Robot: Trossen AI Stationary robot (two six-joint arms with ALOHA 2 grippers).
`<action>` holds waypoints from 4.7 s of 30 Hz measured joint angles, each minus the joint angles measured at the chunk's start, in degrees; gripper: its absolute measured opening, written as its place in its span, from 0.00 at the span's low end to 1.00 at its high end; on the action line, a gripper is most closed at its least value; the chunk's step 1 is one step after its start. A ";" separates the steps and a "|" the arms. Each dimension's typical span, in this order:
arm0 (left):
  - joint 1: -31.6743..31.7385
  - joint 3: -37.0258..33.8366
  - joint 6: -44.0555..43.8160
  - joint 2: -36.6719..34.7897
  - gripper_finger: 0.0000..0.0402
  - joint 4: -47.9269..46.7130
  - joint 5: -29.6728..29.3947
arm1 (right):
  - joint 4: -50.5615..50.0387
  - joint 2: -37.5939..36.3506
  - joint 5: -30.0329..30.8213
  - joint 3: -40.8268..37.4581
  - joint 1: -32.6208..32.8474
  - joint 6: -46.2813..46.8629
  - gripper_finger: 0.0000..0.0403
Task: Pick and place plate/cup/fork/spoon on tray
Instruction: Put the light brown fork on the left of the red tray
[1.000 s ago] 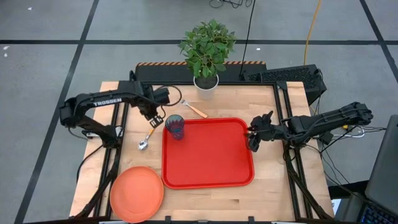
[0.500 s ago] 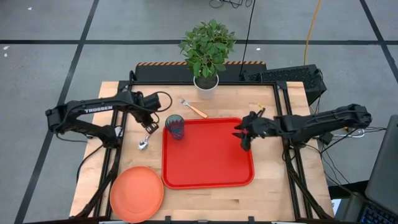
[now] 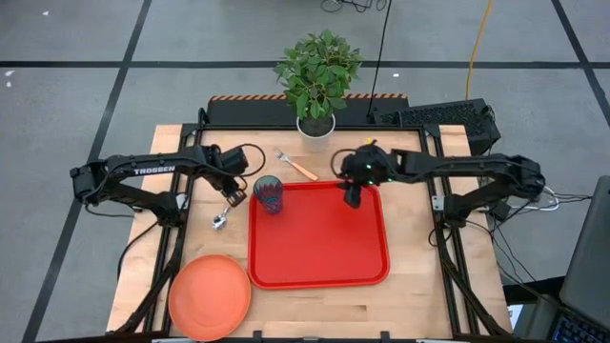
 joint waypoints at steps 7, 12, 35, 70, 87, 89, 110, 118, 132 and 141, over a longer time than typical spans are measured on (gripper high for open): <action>-0.12 0.00 1.27 0.00 0.18 4.31 -0.03 | -5.90 9.81 0.04 9.94 -0.99 -4.68 0.35; -0.26 0.00 4.00 0.00 0.18 5.93 -0.04 | -11.08 12.97 -0.17 14.05 -3.12 -5.05 0.35; -0.28 0.00 3.62 0.02 0.18 5.60 -1.64 | -23.46 13.18 -1.40 18.24 -4.13 -3.25 0.35; -0.16 0.00 -1.06 0.04 0.18 1.44 -17.55 | -8.16 31.99 -2.95 25.19 -9.35 -7.78 0.35; -0.17 0.00 0.18 0.04 0.18 2.02 -23.78 | -3.51 37.35 -3.35 24.65 -9.77 -7.60 0.35; -0.17 0.00 0.27 0.04 0.18 1.98 -24.30 | -1.99 37.35 -1.78 24.00 -9.75 -7.66 0.35; -0.20 0.00 -0.30 0.04 0.18 2.30 -26.64 | 9.94 37.31 -1.29 17.29 -8.94 -6.01 0.35; -0.20 0.00 -0.30 0.04 0.18 2.41 -26.64 | 16.50 37.29 -0.95 13.11 -7.90 -5.38 0.35; -0.20 0.00 -0.32 0.04 0.18 2.65 -26.64 | 20.17 37.24 0.66 10.16 -7.76 -3.34 0.34; -0.20 0.00 -0.32 0.04 0.18 2.65 -26.64 | 20.09 37.24 3.29 10.18 -7.60 -4.70 0.15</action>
